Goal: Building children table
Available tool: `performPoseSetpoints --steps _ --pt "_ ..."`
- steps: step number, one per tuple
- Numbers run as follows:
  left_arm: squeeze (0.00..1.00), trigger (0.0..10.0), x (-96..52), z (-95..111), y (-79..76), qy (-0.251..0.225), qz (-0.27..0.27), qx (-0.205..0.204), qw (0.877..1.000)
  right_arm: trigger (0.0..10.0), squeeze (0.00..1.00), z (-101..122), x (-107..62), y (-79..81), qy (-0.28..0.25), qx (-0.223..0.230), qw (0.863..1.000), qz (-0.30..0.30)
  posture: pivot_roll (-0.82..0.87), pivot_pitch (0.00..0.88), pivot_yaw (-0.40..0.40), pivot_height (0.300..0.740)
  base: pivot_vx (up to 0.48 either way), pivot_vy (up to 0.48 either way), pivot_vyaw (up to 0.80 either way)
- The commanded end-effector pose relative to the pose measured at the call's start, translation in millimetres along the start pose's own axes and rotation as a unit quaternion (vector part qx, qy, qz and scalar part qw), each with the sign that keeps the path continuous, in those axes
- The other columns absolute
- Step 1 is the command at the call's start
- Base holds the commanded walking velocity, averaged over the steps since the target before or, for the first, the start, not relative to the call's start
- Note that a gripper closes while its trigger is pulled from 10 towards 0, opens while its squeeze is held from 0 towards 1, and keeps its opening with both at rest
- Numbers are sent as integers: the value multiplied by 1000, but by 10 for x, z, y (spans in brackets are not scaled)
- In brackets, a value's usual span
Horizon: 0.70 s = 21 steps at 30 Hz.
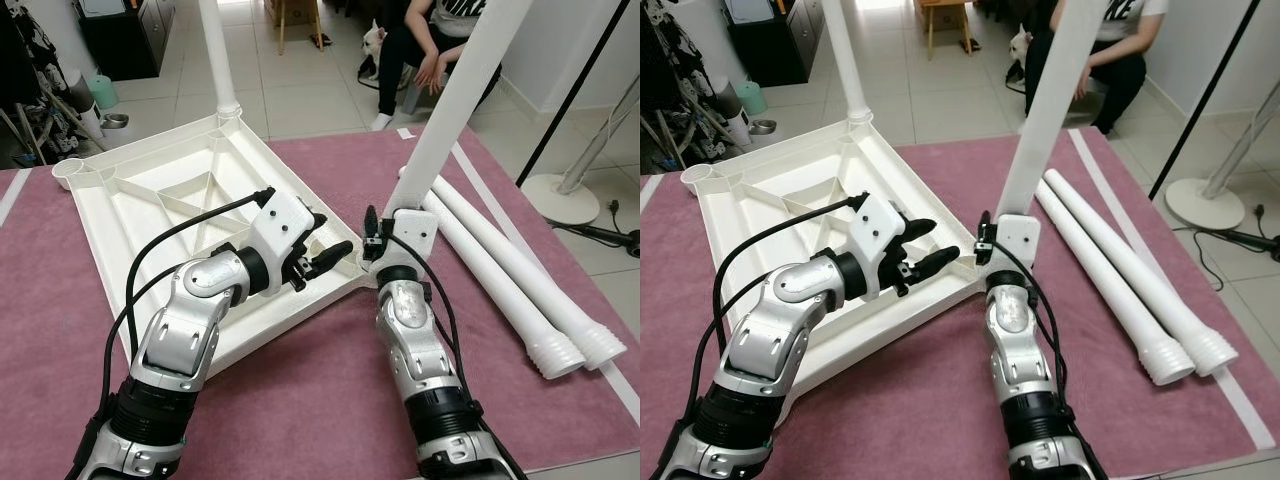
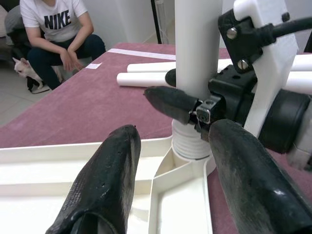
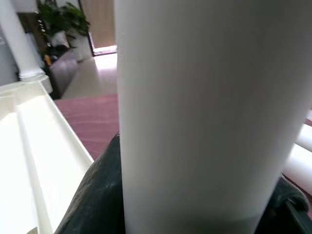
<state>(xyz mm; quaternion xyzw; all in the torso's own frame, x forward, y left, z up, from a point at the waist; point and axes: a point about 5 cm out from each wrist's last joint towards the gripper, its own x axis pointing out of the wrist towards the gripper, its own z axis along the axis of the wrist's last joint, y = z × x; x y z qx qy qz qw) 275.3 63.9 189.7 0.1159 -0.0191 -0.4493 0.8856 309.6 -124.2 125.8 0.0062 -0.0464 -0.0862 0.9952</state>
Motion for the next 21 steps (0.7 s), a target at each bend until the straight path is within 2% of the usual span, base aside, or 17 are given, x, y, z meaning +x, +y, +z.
performPoseSetpoints --steps 1,5,14,21 --pt "0 10000 -25 -33 83 9 60 -1 998 10000 0 -412 -107 -328 107 -43 990 -85 -10 0 104 740 0 0 0" --pt "0 10000 -26 -32 84 9 60 -1 998 10000 0 -414 -109 -336 109 -46 989 -91 -10 0 104 740 0 0 0" --pt "0 10000 0 -20 80 6 60 0 998 10000 0 -417 -122 -387 98 -107 982 -118 -12 0 103 740 0 0 0" --pt "0 10000 9 -17 83 5 61 0 998 10000 0 -440 -135 -380 94 -123 978 -142 -13 0 104 740 0 0 0"
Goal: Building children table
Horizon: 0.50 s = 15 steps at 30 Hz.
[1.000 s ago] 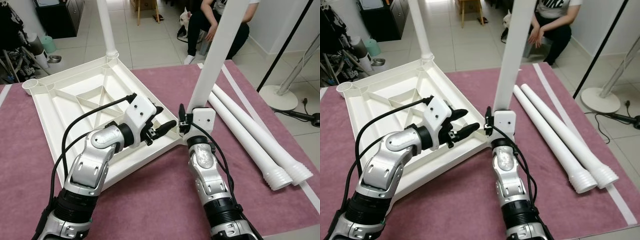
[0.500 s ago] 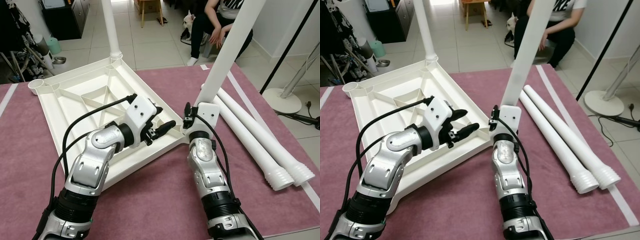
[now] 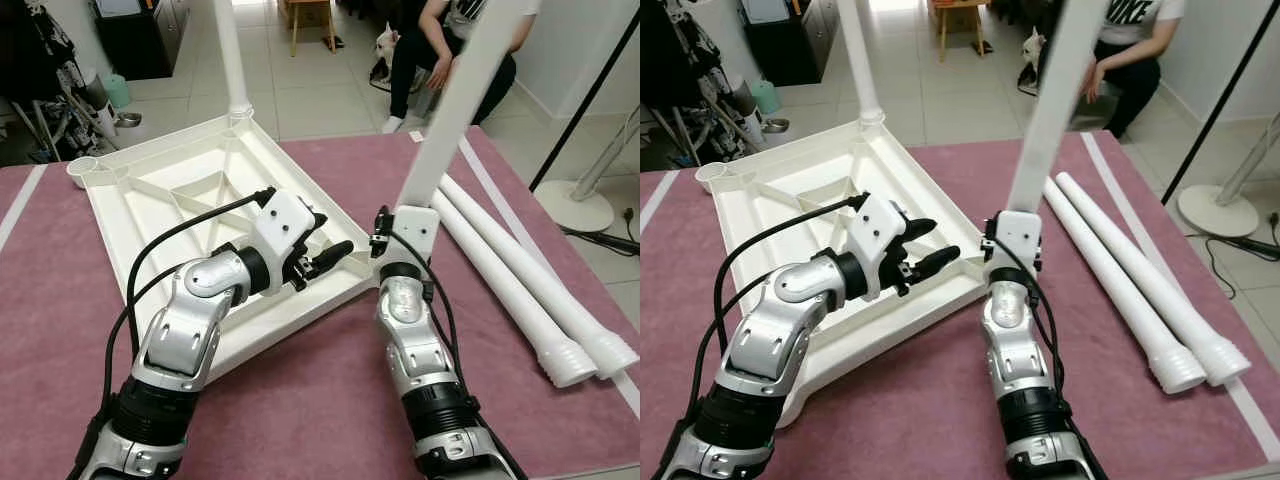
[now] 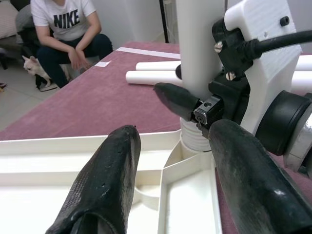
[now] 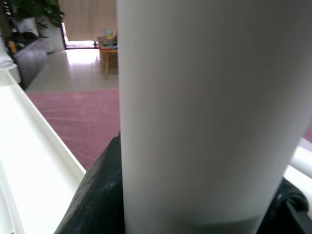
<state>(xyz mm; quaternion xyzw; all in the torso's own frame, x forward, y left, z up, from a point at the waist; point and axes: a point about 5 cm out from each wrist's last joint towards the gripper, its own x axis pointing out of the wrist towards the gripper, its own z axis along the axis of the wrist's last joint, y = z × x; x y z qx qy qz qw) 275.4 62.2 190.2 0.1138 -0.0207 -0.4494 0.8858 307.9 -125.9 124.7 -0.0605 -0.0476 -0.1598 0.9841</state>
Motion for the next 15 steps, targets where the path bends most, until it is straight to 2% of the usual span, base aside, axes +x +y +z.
performPoseSetpoints --steps 1,12,13,14,15 --pt "0 10000 -5 -24 90 7 60 2 998 10000 0 -495 -85 -305 107 -57 990 -65 -13 0 104 740 0 0 0" --pt "0 10000 -14 -25 100 7 62 2 998 10000 0 -464 -77 -246 95 -37 994 -44 -11 0 103 740 0 0 0" --pt "0 10000 -14 -25 100 7 62 2 998 10000 204 -462 -79 -238 95 -33 994 -42 -11 0 103 740 0 0 0" --pt "0 10000 -14 -25 100 7 62 2 998 10000 204 -462 -79 -238 95 -33 994 -42 -11 0 103 740 0 0 0" --pt "0 10000 -14 -25 101 7 62 2 998 10000 290 -460 -80 -232 94 -30 994 -42 -11 0 103 740 0 0 0"
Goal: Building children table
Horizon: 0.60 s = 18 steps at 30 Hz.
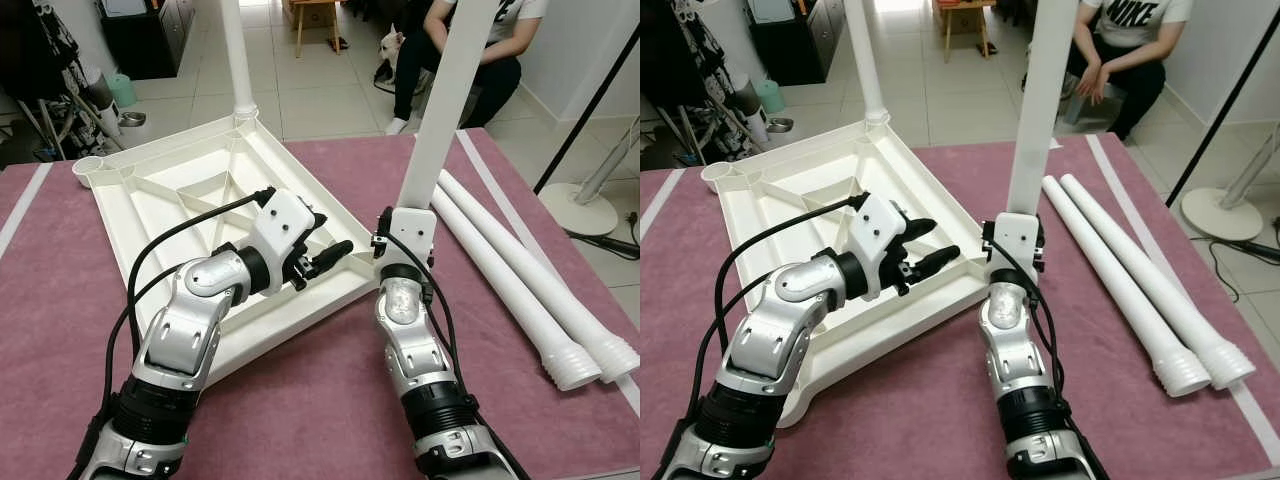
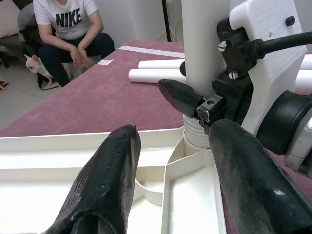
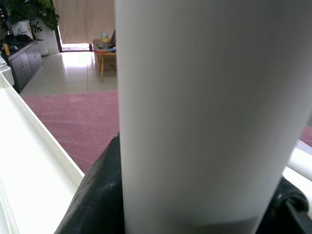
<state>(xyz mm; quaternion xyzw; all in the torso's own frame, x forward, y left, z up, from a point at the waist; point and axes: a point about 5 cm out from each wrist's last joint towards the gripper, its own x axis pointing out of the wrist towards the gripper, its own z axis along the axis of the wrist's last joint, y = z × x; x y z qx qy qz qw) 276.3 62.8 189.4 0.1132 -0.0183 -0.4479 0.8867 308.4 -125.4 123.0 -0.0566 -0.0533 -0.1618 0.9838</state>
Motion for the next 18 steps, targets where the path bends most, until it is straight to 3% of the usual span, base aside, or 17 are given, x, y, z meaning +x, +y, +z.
performPoseSetpoints --steps 1,2,3,9,10,11,12,18 --pt "0 10000 -14 -14 92 5 60 4 998 10000 290 -441 -85 -244 99 -35 994 -39 -11 0 103 740 0 0 0" --pt "0 10000 -16 -17 92 6 60 4 998 10000 561 -441 -87 -241 99 -34 994 -39 -11 0 103 740 0 0 0" --pt "0 10000 -17 -19 92 6 60 4 998 10000 1000 -439 -89 -238 98 -31 994 -39 -11 0 103 740 0 0 0" --pt "0 10000 -24 -27 87 8 59 5 998 10000 1000 -407 -76 -206 92 -11 995 -21 -11 0 105 740 0 0 0" --pt "0 10000 -24 -26 87 8 59 5 998 10000 686 -373 -60 -188 84 -6 996 -10 -11 0 105 740 0 0 0" --pt "0 10000 -24 -26 87 8 59 5 998 10000 686 -350 -49 -177 78 -3 997 -2 -11 0 105 740 0 0 0" --pt "0 10000 -25 -27 87 8 59 4 998 10000 0 -322 -35 -165 72 3 997 7 -12 0 105 740 0 0 0" --pt "0 10000 -22 -36 79 9 58 4 998 10000 0 -258 13 -150 55 9 998 36 -13 0 105 740 0 0 0"
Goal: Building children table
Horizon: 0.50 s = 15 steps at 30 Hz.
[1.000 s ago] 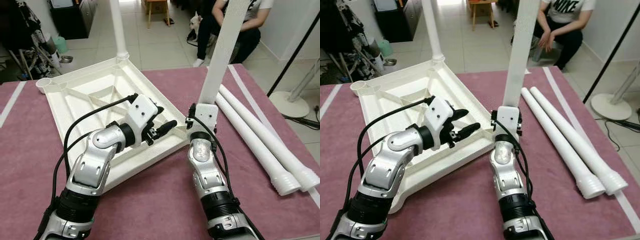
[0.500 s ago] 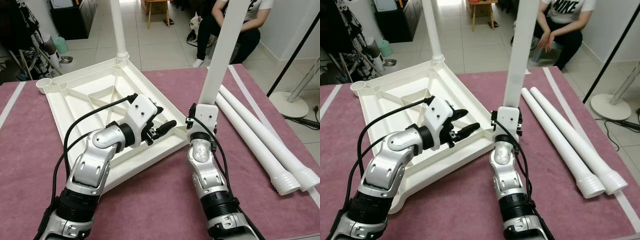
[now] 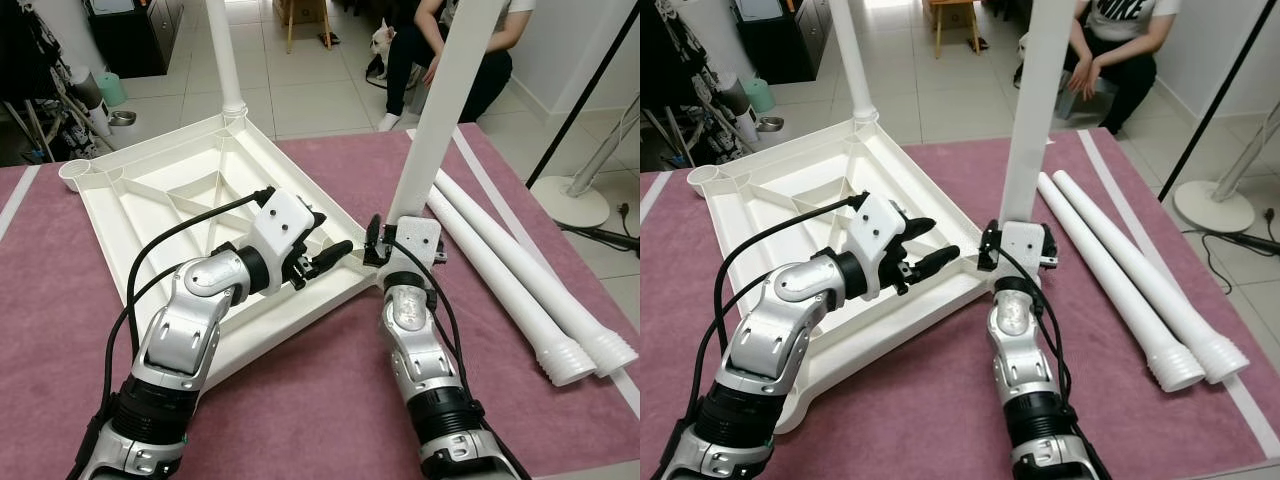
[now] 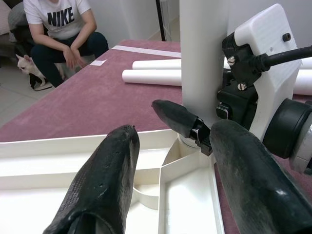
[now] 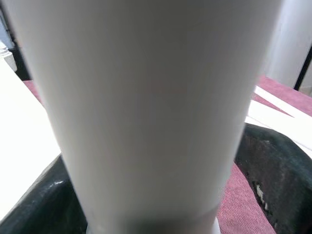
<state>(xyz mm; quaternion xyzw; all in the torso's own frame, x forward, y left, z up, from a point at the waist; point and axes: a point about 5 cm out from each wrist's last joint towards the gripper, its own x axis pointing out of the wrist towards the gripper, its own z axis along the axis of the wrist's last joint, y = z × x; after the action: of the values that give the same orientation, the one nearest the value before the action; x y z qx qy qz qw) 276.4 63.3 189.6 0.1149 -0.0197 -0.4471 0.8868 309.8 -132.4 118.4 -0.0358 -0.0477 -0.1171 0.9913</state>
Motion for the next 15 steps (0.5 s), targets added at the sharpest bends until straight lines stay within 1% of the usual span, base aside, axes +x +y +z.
performPoseSetpoints --steps 1,2,3,4,5,7,8,9,10,11,12,13,14,15 --pt "0 10000 -19 -36 75 9 57 2 998 10000 0 -198 -21 -100 48 -11 999 -10 -13 0 105 740 0 0 0" --pt "0 10000 -19 -36 72 9 57 2 998 10000 0 -184 -16 -91 45 -9 999 -1 -12 0 104 740 0 0 0" --pt "0 10000 -18 -35 73 9 58 2 998 10000 0 -148 -9 -60 34 -7 999 23 -12 0 104 740 0 0 0" --pt "0 10000 -18 -35 73 9 58 2 998 10000 0 -148 -9 -60 34 -7 999 23 -12 0 104 740 0 0 0" --pt "0 10000 -16 -35 77 10 58 2 998 10000 0 -97 -1 -3 22 0 997 68 -12 0 104 740 0 0 0" --pt "0 10000 -16 -35 77 10 58 2 998 10000 0 -97 -1 -3 22 0 997 68 -12 0 104 740 0 0 0" --pt "0 10000 -17 -35 77 10 59 1 998 10000 0 -69 3 8 13 -2 996 88 -12 0 104 740 0 0 0" --pt "0 10000 -17 -35 77 10 59 1 998 10000 0 -69 3 8 13 -2 996 88 -12 0 104 740 0 0 0" --pt "0 10000 -18 -35 77 10 59 1 998 10000 0 -43 10 1 5 -9 995 103 -12 0 104 740 0 0 0" --pt "0 10000 -18 -35 77 10 59 1 998 10000 0 -43 10 1 5 -9 995 103 -12 0 104 740 0 0 0" --pt "0 10000 -20 -35 76 10 59 1 998 10000 0 -18 16 -9 -2 -11 992 122 -13 0 103 740 0 0 0" --pt "0 10000 -20 -35 76 10 59 1 998 10000 0 -18 16 -9 -2 -11 992 122 -13 0 103 740 0 0 0" --pt "0 10000 -22 -36 75 10 59 1 998 10000 0 17 28 -33 -12 -17 990 140 -13 0 103 740 0 0 0" --pt "0 10000 -22 -36 75 10 59 1 998 10000 0 17 28 -33 -12 -17 990 140 -13 0 103 740 0 0 0"
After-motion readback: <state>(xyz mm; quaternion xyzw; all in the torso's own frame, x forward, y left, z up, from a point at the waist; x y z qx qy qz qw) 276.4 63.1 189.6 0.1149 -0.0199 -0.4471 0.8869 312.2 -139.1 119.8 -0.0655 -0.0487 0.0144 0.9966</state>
